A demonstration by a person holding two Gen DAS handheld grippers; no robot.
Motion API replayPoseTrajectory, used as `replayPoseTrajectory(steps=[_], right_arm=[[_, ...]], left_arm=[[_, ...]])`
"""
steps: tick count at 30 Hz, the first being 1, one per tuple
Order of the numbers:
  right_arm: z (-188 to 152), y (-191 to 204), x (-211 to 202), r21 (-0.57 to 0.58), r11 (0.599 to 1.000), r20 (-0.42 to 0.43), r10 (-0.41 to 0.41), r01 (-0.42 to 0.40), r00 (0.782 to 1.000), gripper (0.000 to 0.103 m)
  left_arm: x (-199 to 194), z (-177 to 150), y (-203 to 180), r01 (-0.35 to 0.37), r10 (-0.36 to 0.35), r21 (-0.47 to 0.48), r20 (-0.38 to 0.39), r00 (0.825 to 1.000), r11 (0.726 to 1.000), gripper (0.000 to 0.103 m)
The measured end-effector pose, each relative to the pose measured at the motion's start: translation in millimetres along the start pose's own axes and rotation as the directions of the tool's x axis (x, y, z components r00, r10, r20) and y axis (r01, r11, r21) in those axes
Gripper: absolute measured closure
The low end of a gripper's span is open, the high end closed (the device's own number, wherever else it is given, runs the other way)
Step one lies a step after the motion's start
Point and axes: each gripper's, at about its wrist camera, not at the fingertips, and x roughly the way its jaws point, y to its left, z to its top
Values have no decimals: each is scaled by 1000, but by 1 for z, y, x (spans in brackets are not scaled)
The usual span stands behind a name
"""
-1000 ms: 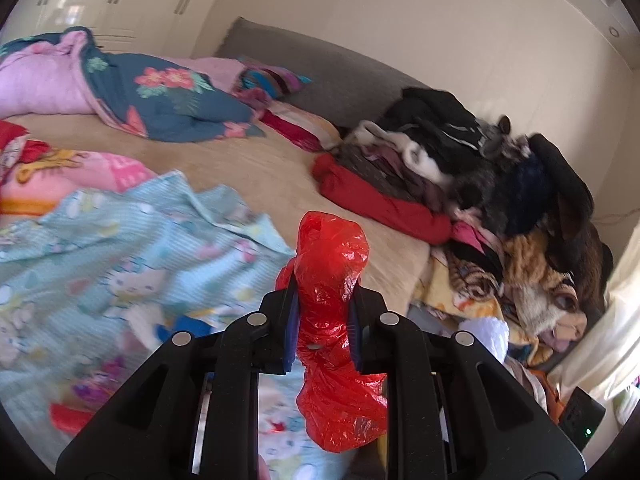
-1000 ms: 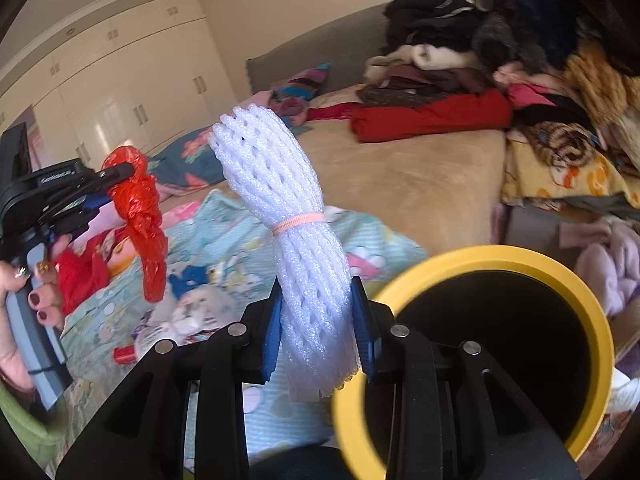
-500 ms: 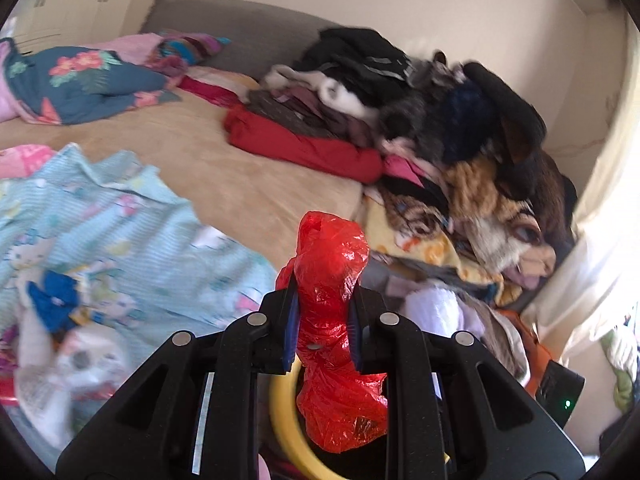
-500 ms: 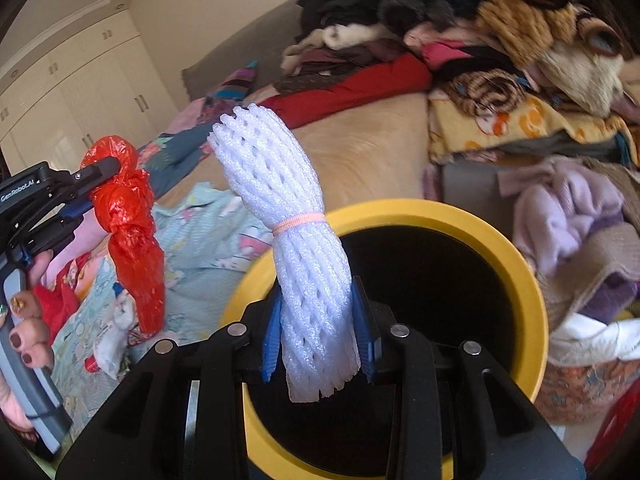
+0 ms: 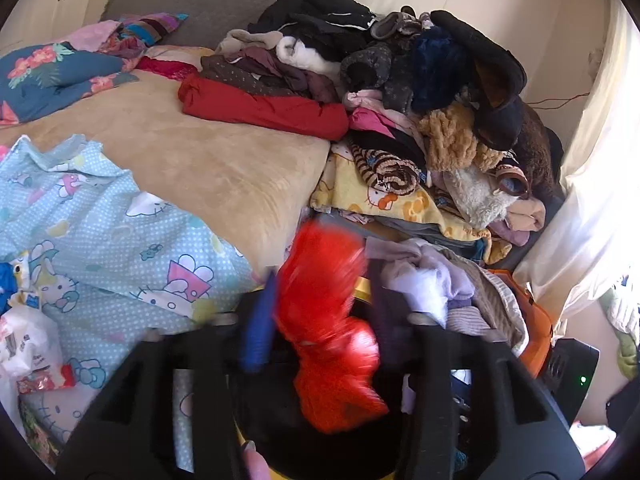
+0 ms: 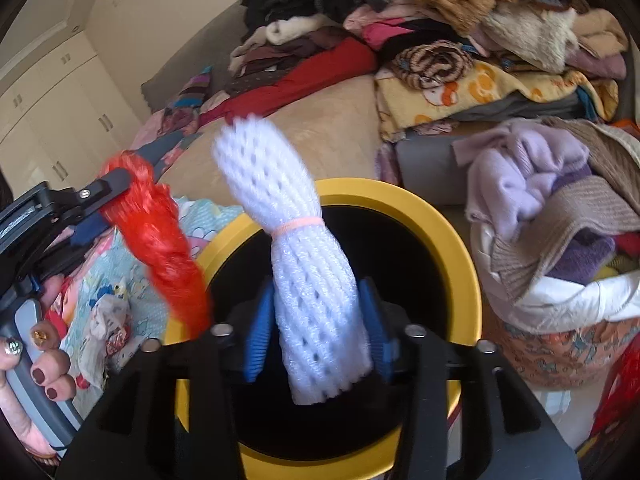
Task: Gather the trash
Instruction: 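Carry the red bag and foam net with both tools over the yellow-rimmed bin, then open both tools to drop the red bag and foam net into the bin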
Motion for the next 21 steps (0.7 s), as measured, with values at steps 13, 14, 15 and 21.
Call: replayPoseTrajectory(steps=[13,14,15,21], right_arm=[[1,29,-15,-64,998,104,13,-6,995,30],[0,34,-16,-70,997,105,19,-12,994,29],[0,37,-17,-77,997,107,27,-19,994,28],[-7,71,-22,-132,989,116,75,-59,990,26]], left_arm=[[-62,-7,29,-85,86,-16,111,990,996,11],[-68,-8,31,-100,100,-6,120,988,995,11],[-72,-10,33,-112,111,1,127,986,994,11],[-99,-16,47,-155,150,17,164,975,988,11]])
